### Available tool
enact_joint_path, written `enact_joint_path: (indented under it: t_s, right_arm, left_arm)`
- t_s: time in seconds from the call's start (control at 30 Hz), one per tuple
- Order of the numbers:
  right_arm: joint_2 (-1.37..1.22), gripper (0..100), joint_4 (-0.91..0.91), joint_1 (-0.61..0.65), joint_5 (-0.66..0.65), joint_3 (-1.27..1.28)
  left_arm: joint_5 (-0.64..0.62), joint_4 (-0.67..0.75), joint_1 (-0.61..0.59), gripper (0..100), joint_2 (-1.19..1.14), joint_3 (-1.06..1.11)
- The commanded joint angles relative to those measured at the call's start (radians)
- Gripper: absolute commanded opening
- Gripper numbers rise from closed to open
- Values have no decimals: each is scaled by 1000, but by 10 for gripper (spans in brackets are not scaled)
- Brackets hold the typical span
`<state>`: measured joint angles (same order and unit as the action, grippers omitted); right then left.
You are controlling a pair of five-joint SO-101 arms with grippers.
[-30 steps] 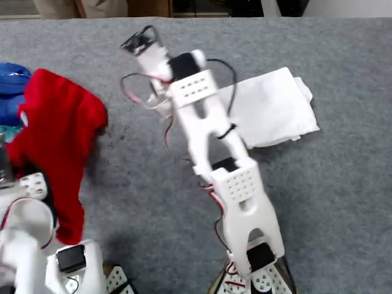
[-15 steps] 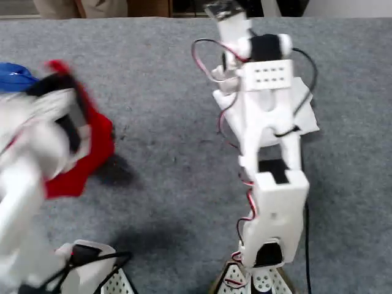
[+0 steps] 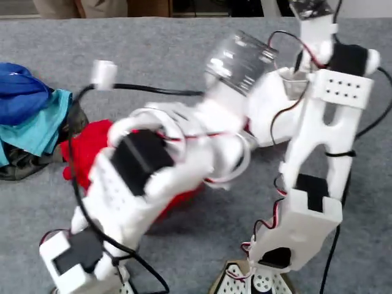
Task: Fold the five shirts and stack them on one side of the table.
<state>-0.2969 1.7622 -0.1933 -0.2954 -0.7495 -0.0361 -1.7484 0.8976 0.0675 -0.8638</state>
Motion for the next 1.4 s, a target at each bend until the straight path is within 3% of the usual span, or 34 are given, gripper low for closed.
enact_joint_path:
  t_s: [0.0, 0.33, 0.7, 1.0, 1.27, 1.37]
  right_arm:
    - [51, 12, 20, -48, -20, -4]
    - [51, 12, 2, 4, -40, -5]
    - [10, 13, -2, 335, -34, -4]
    - [-157, 19, -68, 550, -32, -5]
    - [-390, 255, -157, 720, 18, -5]
    - [-499, 269, -203, 746, 46, -5]
  left_arm:
    - [-6, -9, 80, 18, -16, -101]
    - [-8, -11, 245, 20, 125, -172]
    - [-2, -12, 41, 19, 608, 459]
    - [38, -12, -489, 21, 1046, 870]
    - [135, -12, -891, 19, 1124, 1083]
    - [146, -12, -993, 19, 1124, 1114]
